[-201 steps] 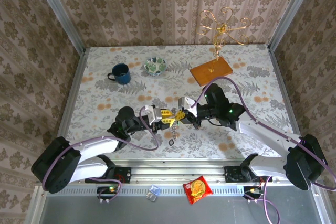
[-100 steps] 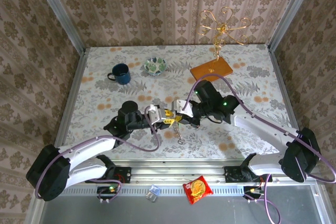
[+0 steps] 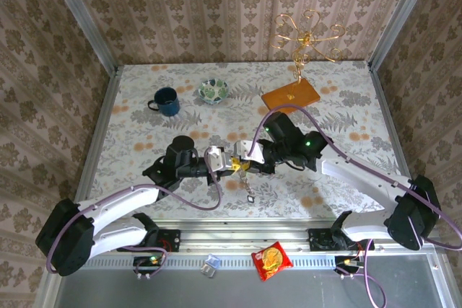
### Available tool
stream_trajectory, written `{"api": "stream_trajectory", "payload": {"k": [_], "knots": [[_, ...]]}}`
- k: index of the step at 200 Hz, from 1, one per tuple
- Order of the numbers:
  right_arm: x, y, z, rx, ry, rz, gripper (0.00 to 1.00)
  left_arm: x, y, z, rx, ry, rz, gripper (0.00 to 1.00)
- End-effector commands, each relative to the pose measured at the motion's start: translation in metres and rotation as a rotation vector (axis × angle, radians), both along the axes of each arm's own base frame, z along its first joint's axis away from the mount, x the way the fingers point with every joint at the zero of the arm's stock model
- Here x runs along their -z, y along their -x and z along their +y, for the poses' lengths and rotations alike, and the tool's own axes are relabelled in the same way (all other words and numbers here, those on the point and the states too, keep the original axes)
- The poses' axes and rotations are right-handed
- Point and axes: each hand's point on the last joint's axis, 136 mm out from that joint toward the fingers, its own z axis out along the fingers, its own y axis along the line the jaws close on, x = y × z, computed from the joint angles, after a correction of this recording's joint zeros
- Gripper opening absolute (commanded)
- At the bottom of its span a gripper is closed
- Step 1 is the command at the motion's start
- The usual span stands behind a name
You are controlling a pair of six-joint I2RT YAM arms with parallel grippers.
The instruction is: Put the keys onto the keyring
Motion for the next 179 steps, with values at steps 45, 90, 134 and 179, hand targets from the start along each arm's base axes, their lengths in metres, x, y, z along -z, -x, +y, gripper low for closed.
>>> {"api": "stream_trajectory", "payload": {"k": [45, 90, 134, 179], "knots": [[-0.017, -0.005, 0.002, 0.064, -0.280, 0.091, 0.30, -0.029, 0.002, 0.001, -0.017, 0.214, -0.025, 0.00], [-0.006, -0.003, 0.002, 0.057, -0.287, 0.123, 0.29, -0.028, 0.002, 0.002, -0.018, 0.247, -0.015, 0.00], [-0.007, -0.005, 0.008, 0.041, -0.299, 0.129, 0.17, -0.031, 0.001, 0.002, -0.017, 0.278, -0.007, 0.00], [-0.015, -0.004, 0.007, 0.014, -0.273, 0.114, 0.00, -0.025, -0.006, 0.005, -0.062, 0.251, 0.000, 0.17]]}}
